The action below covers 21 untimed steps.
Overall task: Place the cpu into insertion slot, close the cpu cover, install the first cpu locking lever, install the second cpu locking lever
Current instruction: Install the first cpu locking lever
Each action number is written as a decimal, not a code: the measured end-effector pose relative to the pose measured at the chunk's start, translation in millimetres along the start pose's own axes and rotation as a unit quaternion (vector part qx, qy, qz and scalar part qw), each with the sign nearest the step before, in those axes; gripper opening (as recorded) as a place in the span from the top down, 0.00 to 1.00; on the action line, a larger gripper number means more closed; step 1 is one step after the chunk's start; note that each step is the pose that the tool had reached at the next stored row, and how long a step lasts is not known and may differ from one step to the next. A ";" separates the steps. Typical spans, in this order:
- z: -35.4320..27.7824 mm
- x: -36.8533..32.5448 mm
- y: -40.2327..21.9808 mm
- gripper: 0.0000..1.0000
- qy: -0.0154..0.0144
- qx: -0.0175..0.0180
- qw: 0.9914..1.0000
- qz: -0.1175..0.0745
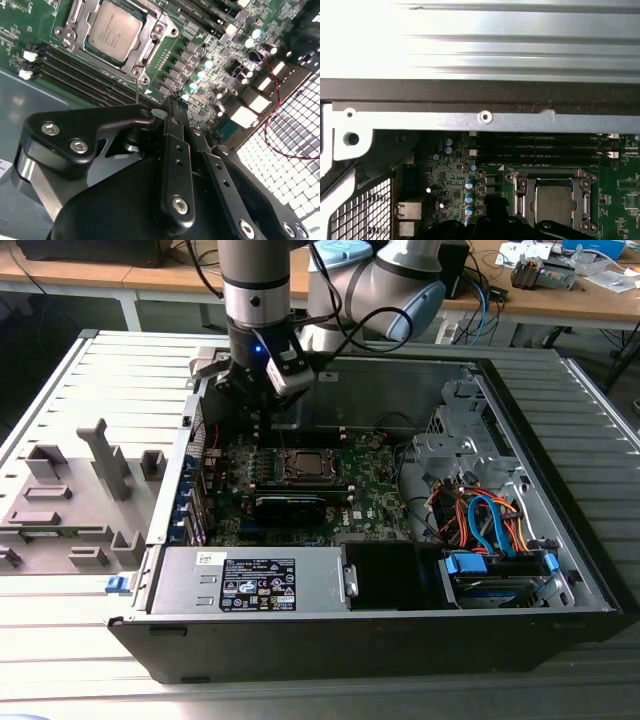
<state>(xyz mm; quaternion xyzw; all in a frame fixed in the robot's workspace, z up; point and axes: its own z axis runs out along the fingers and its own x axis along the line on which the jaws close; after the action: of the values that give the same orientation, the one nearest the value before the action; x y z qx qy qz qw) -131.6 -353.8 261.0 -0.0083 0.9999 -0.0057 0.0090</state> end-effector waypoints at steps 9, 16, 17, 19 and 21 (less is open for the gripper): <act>1.6 -0.6 9.4 0.89 0.000 -0.002 1.000 0.000; 2.1 -10.1 9.6 0.89 0.000 -0.002 1.000 0.000; 2.2 -12.3 9.5 0.89 0.000 -0.002 1.000 0.000; 2.4 -14.5 9.5 0.89 0.000 -0.002 1.000 0.000; 2.5 -16.8 9.5 0.89 0.000 -0.002 1.000 0.000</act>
<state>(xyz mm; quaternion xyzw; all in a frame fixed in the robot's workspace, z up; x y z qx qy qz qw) -114.9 -344.1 258.7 -0.0083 0.9999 -0.0039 0.0090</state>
